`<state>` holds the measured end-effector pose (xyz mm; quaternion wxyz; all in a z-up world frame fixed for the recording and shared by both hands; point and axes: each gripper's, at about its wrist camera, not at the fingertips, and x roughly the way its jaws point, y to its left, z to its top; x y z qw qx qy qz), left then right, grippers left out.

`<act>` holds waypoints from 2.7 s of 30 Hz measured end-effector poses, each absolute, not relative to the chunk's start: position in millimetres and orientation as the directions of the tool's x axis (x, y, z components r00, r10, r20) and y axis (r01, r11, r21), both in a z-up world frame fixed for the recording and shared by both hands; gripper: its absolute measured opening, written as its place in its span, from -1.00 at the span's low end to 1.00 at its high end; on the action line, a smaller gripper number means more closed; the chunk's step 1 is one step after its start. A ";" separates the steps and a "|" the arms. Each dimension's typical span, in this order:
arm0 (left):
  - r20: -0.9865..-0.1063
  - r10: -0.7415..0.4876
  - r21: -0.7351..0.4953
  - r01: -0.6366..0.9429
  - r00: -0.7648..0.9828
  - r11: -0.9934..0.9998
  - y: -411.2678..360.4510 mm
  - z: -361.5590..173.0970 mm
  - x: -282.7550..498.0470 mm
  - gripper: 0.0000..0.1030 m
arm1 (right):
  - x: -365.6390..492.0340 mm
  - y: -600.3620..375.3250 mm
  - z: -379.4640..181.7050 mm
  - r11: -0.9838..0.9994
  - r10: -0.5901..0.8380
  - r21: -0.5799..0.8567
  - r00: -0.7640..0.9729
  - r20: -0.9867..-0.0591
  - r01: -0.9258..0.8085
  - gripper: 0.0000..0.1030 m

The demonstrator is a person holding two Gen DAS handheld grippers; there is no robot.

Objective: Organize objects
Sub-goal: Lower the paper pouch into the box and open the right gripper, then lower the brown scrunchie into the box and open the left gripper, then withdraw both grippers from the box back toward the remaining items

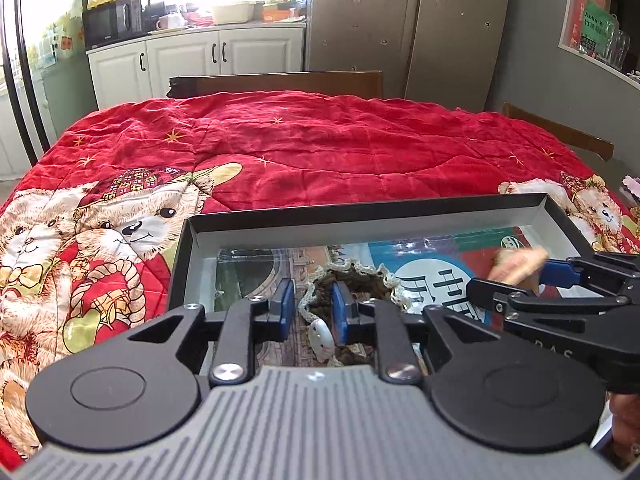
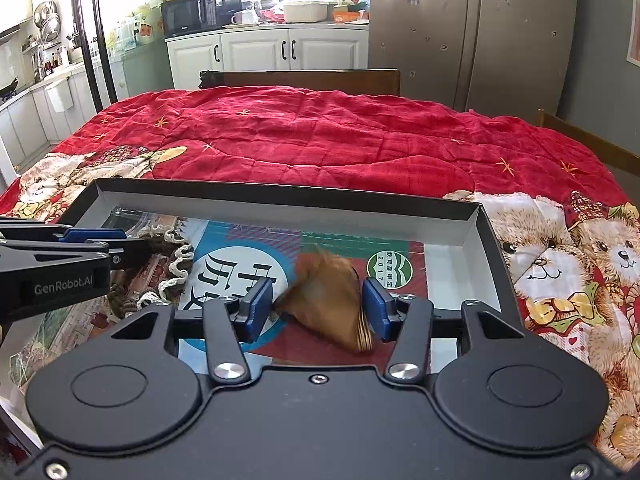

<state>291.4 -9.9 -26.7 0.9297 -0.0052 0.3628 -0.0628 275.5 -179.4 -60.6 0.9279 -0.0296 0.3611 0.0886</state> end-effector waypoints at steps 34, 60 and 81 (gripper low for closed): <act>-0.643 -0.100 -0.036 0.100 0.759 0.994 -9.8 -22.2 285.6 0.30 | 269.2 -183.8 -54.2 0.987 0.117 -0.004 0.749 -0.653 -0.158 0.45; -0.548 -0.071 0.018 0.097 0.833 0.995 -9.4 16.1 234.5 0.69 | 222.8 -186.8 -11.3 0.987 0.122 -0.014 0.812 -0.571 -0.159 0.48; -0.511 -0.077 0.057 0.124 0.856 0.991 -6.4 40.8 180.5 1.00 | 150.3 -179.3 12.3 0.975 0.107 -0.113 0.848 -0.519 -0.193 0.73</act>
